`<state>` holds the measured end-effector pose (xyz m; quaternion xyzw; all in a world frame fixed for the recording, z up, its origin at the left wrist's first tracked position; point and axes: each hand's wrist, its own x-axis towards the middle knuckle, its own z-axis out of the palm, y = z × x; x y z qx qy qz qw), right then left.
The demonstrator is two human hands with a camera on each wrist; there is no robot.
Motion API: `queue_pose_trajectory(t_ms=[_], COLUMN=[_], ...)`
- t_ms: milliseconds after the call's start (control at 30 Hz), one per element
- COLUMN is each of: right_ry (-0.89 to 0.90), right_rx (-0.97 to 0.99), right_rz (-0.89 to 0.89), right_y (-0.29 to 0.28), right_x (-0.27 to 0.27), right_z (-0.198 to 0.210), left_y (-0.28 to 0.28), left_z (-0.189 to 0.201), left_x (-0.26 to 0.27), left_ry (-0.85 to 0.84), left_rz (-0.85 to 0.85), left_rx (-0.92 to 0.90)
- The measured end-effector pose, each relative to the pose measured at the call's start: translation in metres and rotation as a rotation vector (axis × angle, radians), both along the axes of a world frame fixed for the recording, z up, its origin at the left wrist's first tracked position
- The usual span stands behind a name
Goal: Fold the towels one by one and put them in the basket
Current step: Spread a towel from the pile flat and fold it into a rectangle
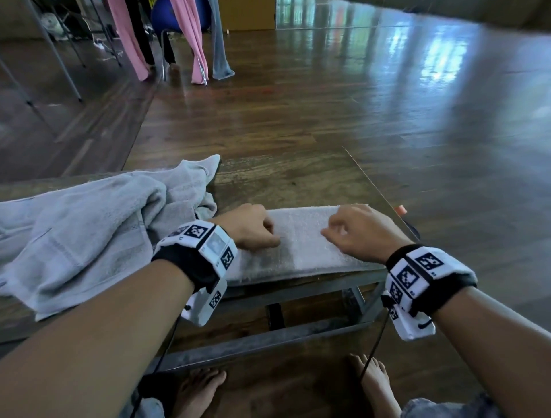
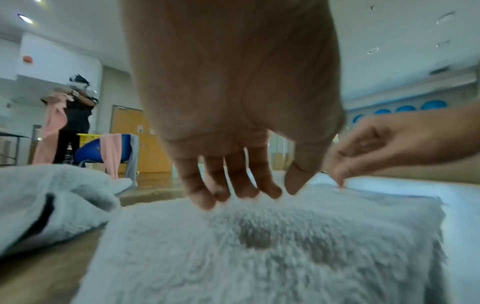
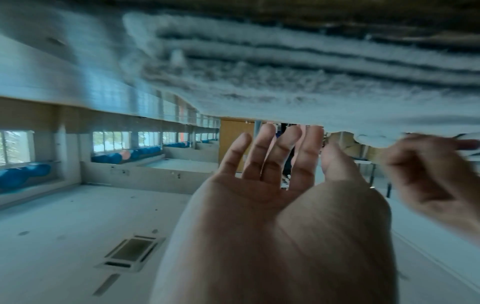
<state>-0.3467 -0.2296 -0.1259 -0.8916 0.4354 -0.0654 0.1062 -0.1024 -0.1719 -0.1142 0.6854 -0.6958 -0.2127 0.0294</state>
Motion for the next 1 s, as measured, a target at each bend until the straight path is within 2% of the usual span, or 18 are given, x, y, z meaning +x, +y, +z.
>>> queue_pose_trajectory(t_ms=[67,133,233,333,600,1000], right_ry=[-0.109,-0.099,0.053,0.085,0.193,0.208], right_rx=[-0.028,0.072,0.263,0.386,0.292,0.300], right_rz=[0.084,0.166,0.217,0.224,0.164,0.014], right_y=[0.008,0.014,0.020,0.019,0.005,0.001], right_x=[0.012,0.024,0.032,0.030,0.015,0.005], right_z=[-0.001,-0.004,-0.015,-0.024,-0.044,-0.047], left_y=[0.002,0.002,0.004,0.010,0.018,0.035], left_z=[-0.004,-0.012,-0.026,-0.042,-0.053,-0.045], left_x=[-0.010,-0.017,-0.022,-0.019,-0.006,0.014], left_ry=[-0.039,-0.110,-0.116,-0.086,-0.117,-0.114], left_rz=[-0.014,-0.057,-0.114,-0.108,-0.168,-0.062], left_rx=[-0.158,-0.195,0.011,0.140,0.102,0.150])
